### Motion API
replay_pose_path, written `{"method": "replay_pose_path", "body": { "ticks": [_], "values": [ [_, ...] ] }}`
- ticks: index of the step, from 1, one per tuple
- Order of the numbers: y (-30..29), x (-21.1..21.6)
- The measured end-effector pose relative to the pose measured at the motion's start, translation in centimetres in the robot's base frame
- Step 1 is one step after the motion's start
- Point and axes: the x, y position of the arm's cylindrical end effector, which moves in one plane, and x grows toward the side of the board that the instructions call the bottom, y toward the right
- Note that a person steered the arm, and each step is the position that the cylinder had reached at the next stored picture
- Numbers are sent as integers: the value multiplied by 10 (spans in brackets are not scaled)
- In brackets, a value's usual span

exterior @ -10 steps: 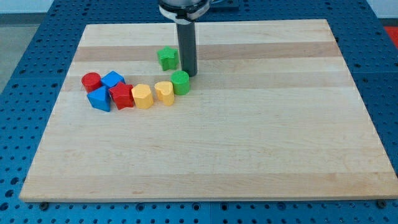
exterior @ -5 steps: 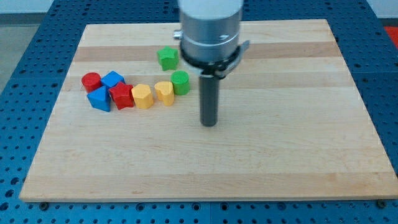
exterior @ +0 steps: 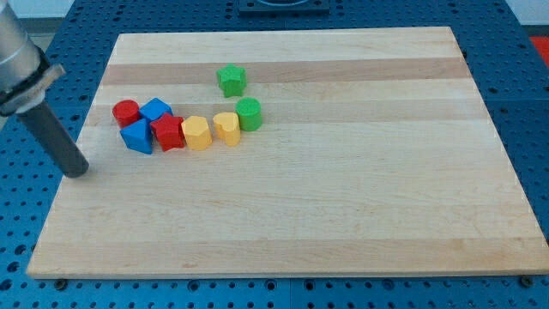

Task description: Separate the red star and the triangle

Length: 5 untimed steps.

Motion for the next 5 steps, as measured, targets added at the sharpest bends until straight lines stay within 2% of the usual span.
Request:
{"method": "replay_pose_path", "body": {
  "ticks": [1, 5],
  "values": [
    [0, -21],
    [40, -38]
  ]
}}
